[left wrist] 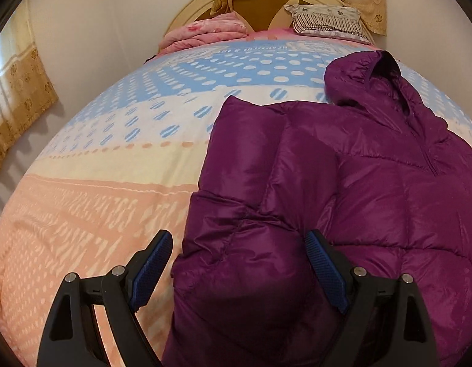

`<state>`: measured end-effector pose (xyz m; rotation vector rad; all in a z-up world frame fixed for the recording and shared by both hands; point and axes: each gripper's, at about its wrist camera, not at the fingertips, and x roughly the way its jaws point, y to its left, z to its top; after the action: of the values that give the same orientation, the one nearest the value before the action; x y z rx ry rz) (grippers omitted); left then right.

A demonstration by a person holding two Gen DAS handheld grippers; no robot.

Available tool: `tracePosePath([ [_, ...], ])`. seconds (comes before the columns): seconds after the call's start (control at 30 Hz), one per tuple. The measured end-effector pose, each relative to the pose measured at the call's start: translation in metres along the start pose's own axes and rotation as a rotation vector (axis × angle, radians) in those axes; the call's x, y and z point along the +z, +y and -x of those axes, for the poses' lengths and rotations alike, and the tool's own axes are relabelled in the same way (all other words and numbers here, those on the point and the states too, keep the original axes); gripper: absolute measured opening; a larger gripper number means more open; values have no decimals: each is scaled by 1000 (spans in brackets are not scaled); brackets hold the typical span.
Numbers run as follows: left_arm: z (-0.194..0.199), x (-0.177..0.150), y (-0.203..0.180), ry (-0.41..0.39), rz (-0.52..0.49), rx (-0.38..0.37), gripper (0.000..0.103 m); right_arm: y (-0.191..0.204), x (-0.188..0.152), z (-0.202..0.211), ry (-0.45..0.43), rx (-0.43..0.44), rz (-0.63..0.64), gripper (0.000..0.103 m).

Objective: Fold large clothes

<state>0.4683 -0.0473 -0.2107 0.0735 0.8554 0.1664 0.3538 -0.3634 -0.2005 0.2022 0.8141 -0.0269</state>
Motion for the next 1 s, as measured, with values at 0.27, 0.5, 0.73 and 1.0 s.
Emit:
tracePosePath([
  [0.27, -4, 0, 2, 22, 7, -5, 93, 2, -3, -7, 21, -15, 17, 22],
  [0.5, 65, 38, 30, -163, 64, -33, 93, -1, 14, 40, -107, -7, -26, 28],
  [0.73, 2, 70, 28, -88, 93, 65, 93, -10, 69, 20, -155, -76, -149, 29],
  [1.0, -54, 50, 7, 17, 58, 58, 93, -39, 56, -49, -32, -122, -210, 31],
])
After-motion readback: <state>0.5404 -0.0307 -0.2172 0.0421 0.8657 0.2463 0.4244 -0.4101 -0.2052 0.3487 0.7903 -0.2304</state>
